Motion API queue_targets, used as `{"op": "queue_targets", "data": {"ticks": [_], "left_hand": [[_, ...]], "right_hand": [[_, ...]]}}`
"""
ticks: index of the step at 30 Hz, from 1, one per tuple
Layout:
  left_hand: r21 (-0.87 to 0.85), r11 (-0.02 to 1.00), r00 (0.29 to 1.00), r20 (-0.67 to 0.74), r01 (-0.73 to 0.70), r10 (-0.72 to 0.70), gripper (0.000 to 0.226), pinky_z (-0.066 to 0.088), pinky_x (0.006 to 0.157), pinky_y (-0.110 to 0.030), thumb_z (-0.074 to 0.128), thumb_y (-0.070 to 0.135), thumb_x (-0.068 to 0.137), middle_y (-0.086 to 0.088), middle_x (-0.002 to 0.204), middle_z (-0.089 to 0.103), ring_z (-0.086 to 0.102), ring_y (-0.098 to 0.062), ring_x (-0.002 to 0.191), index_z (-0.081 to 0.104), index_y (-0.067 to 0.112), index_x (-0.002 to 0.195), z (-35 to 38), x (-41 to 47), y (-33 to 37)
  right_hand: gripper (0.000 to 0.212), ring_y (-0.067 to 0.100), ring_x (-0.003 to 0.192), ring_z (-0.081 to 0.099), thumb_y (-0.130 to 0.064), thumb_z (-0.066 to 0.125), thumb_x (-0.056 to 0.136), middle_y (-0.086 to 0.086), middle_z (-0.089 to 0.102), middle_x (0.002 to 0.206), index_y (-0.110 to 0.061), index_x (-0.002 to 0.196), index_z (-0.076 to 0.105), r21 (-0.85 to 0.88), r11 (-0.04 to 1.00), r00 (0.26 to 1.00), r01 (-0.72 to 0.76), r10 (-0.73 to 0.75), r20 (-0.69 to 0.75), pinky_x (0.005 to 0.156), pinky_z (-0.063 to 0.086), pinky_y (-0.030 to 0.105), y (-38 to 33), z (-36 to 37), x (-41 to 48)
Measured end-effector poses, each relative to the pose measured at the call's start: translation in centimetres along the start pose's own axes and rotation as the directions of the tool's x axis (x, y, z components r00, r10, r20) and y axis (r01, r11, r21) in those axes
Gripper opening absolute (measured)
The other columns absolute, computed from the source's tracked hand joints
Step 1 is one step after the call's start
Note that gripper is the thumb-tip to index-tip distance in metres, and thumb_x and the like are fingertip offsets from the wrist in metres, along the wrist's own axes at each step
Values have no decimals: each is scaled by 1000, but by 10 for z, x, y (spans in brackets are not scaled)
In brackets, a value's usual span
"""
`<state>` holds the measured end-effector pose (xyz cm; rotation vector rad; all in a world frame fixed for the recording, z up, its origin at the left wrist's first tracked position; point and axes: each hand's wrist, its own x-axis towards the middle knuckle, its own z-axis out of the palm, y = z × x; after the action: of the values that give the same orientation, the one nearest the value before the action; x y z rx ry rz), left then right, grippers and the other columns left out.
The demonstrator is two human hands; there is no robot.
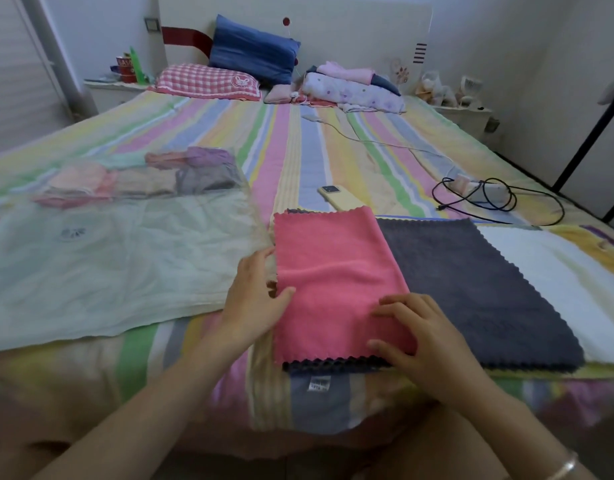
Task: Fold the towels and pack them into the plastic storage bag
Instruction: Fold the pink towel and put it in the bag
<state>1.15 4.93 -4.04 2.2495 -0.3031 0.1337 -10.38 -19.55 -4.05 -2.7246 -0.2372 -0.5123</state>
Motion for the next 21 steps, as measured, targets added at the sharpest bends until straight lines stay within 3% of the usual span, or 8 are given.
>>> {"op": "queue_targets", "data": {"ticks": [3, 5, 7, 10, 12, 17, 19, 21], "left_hand": [[141, 953, 962, -15, -267, 271, 42, 42, 104, -36, 65, 35, 81, 4, 131, 49, 51, -14, 119, 57, 25, 121, 0, -34, 0], [166, 881, 896, 48, -444, 442, 31, 40, 103, -33, 60, 41, 80, 9, 121, 57, 50, -8, 117, 64, 27, 107, 4, -56, 8], [159, 841, 856, 116, -517, 504, 33, 38, 102, -27, 61, 48, 79, 12, 120, 58, 49, -4, 116, 65, 28, 105, 13, -68, 14], [209, 832, 857, 163, -514, 488, 46, 37, 101, -25, 61, 60, 75, 15, 122, 58, 50, -3, 116, 64, 28, 109, 25, -68, 18], [265, 824, 865, 142, -501, 481, 44, 38, 95, -26, 61, 55, 73, 15, 116, 61, 55, -6, 110, 63, 28, 107, 31, -65, 21], [279, 851, 896, 122, -444, 428, 45, 49, 85, -33, 54, 29, 69, 10, 109, 65, 59, -13, 101, 62, 25, 113, 28, -59, 31], [327, 829, 891, 147, -454, 430, 53, 48, 87, -35, 52, 25, 65, 6, 112, 62, 57, -17, 103, 58, 23, 118, 26, -59, 29], [369, 815, 893, 131, -448, 431, 51, 45, 87, -34, 53, 23, 61, 5, 109, 56, 53, -18, 100, 54, 21, 112, 24, -62, 24]], "right_hand": [[44, -1, 123, 39, -55, 68, 73, -24, 46, 129, -39, 112, 59, -18, 999, 997, 51, -50, 56, 74, 52, 26, 8, -10, -16], [36, 1, 118, 46, -39, 75, 74, -22, 50, 125, -37, 107, 61, -25, 999, 999, 43, -43, 13, 70, 56, 31, 12, -15, -22], [24, 3, 107, 55, -25, 74, 77, -20, 59, 113, -32, 99, 66, 9, 999, 997, 48, -48, -59, 72, 56, 33, 16, -19, -23], [19, 6, 89, 61, -12, 70, 81, -17, 64, 96, -27, 93, 68, 26, 999, 990, 31, -27, -139, 67, 55, 35, 14, -24, -19], [20, 5, 85, 59, -9, 68, 83, -17, 63, 93, -27, 93, 67, 22, 1000, 989, 5, -2, -146, 64, 54, 34, 9, -25, -19], [22, -4, 65, 56, -1, 63, 85, -18, 62, 77, -23, 89, 66, 199, 975, 975, -96, 133, -180, 54, 38, 9, -6, -22, -12], [20, 0, 57, 57, 0, 61, 87, -16, 63, 72, -19, 87, 66, 316, 939, 954, -138, 212, -213, 50, 41, 12, -9, -25, -5], [21, 6, 58, 59, -1, 61, 87, -16, 65, 77, -21, 85, 65, 342, 928, 939, -152, 243, -244, 54, 51, 26, -11, -30, 0]]}}
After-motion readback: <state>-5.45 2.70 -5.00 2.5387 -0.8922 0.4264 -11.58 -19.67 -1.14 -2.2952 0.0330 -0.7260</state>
